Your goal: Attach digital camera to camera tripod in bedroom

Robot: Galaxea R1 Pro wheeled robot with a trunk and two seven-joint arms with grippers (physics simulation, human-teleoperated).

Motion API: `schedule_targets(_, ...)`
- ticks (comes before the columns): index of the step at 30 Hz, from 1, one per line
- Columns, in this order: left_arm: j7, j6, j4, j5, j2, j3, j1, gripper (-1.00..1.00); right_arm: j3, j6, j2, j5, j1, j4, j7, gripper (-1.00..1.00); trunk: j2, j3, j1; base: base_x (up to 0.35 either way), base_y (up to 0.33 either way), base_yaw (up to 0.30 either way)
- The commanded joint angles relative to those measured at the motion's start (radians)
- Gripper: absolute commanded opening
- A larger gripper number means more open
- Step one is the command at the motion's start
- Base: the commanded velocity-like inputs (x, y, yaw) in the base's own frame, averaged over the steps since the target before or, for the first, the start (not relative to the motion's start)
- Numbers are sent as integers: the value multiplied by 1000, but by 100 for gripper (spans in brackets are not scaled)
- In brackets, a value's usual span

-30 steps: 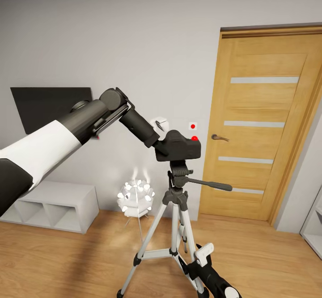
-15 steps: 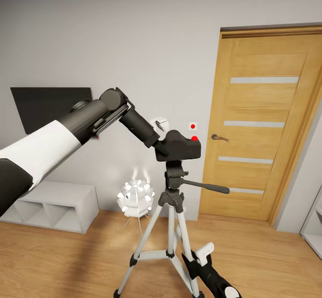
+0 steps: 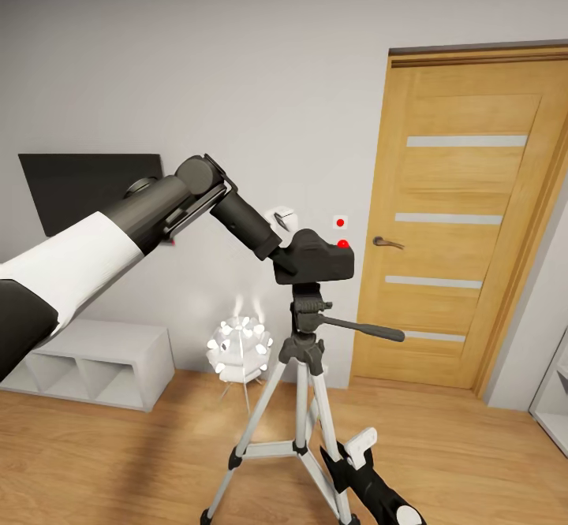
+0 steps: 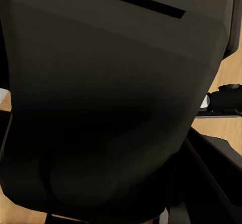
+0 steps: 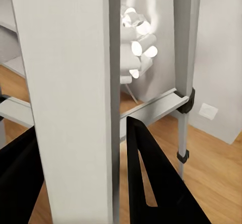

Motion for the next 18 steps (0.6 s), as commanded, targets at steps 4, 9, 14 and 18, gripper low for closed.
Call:
schedule_targets(4,-2,8,0,3,1,-3,-1,-100,1,-5,0,6,0,1,1,-100,-1,0,0,0,0,0)
schedule_targets(9,-2,8,2,3,2,-3,-1,-100,1,-4,0,7,-1,1,1,-100,-1,0,0,0,0,0)
schedule_targets(14,-1,8,5,3,3,-5,-1,-100,1,-3,0,6,-1,1,2,-100,-1,0,0,0,0,0)
schedule_targets(18,-1,8,6,3,4,-6,-1,-100,2,-4,0,7,0,1,2,-100,-1,0,0,0,0,0)
